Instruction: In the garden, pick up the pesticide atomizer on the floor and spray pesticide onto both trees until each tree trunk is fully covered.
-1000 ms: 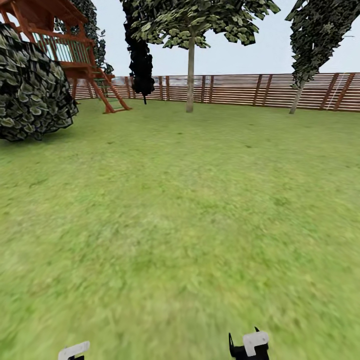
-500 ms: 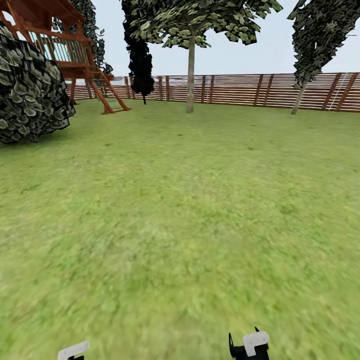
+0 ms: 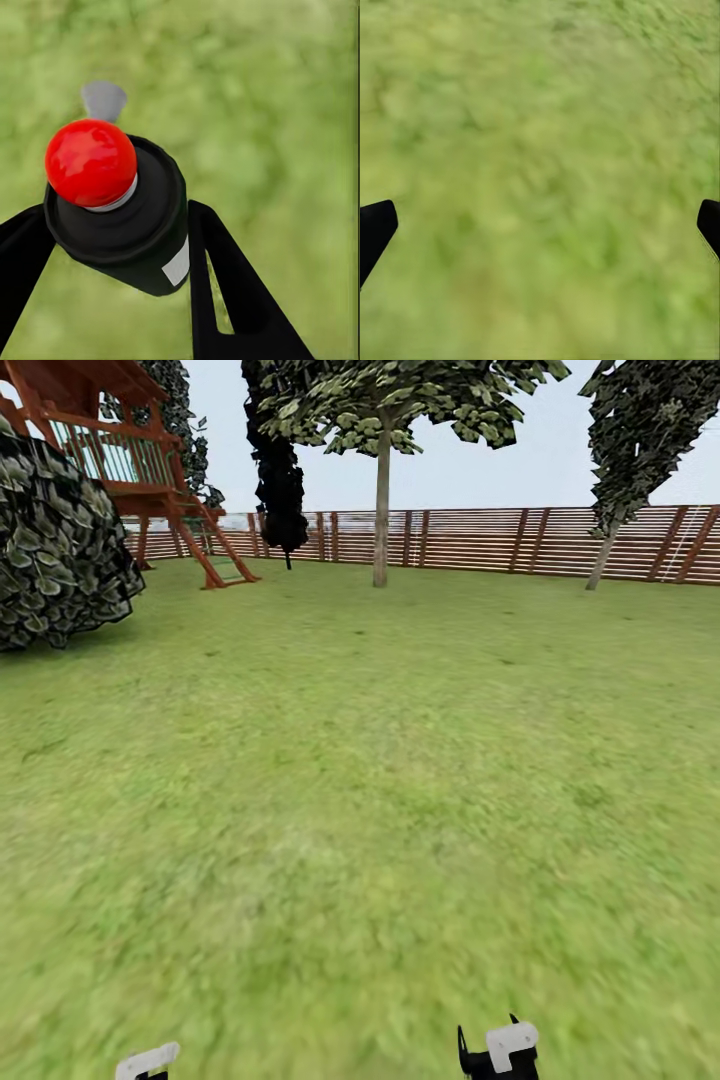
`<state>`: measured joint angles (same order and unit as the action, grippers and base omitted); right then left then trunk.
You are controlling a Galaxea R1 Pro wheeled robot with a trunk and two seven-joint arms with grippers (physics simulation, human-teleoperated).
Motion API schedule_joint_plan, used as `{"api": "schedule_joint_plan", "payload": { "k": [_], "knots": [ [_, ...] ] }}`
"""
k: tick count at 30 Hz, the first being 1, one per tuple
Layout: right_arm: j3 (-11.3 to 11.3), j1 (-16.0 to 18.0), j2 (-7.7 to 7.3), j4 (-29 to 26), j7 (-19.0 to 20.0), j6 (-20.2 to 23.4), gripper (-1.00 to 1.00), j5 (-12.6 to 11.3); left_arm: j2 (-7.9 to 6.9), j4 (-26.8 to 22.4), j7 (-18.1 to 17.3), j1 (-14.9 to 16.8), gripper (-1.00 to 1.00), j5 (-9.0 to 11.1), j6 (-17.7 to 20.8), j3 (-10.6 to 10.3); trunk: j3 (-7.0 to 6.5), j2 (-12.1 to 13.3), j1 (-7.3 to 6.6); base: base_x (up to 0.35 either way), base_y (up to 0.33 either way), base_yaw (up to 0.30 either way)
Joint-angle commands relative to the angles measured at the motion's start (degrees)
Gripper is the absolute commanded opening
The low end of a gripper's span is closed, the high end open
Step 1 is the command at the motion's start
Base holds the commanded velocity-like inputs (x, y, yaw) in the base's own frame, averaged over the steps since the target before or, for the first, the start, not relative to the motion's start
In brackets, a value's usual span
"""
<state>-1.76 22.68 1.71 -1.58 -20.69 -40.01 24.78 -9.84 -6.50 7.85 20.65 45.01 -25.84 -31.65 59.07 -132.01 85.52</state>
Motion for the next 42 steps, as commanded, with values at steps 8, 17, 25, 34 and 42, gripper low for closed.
{"api": "schedule_joint_plan", "payload": {
  "k": [8, 17, 25, 34, 42],
  "knots": [
    [0.0, 0.0, -0.04, 0.0, -0.01, 0.01, 1.0, 0.0, 0.0, -0.02, 0.05, 0.0, -1.0, 0.07, 0.0, 0.07, 0.0, 0.0, 0.0, 0.34, 0.0, 0.0],
    [0.0, 0.0, -0.04, 0.0, 0.03, 0.02, 1.0, 0.0, -0.01, 0.0, 0.0, 0.0, -1.0, 0.0, 0.02, 0.01, 0.0, 0.0, 0.0, 0.34, 0.0, 0.0],
    [0.01, 0.0, -0.04, 0.0, 0.02, 0.02, 1.0, 0.0, 0.0, 0.0, 0.01, 0.0, -1.0, -0.01, 0.0, 0.0, 0.0, 0.0, 0.0, 0.34, 0.0, 0.0],
    [0.0, 0.0, -0.04, 0.0, 0.02, 0.02, 1.0, 0.0, -0.01, 0.0, -0.02, 0.0, -1.0, 0.07, 0.0, 0.01, 0.0, 0.0, 0.0, 0.339, 0.0, 0.0],
    [0.0, 0.0, -0.04, 0.0, 0.03, 0.0, 1.0, 0.0, -0.01, 0.0, 0.02, 0.0, -1.0, 0.01, 0.0, 0.0, 0.0, 0.0, 0.0, 0.34, 0.0, 0.0]
  ]
}}
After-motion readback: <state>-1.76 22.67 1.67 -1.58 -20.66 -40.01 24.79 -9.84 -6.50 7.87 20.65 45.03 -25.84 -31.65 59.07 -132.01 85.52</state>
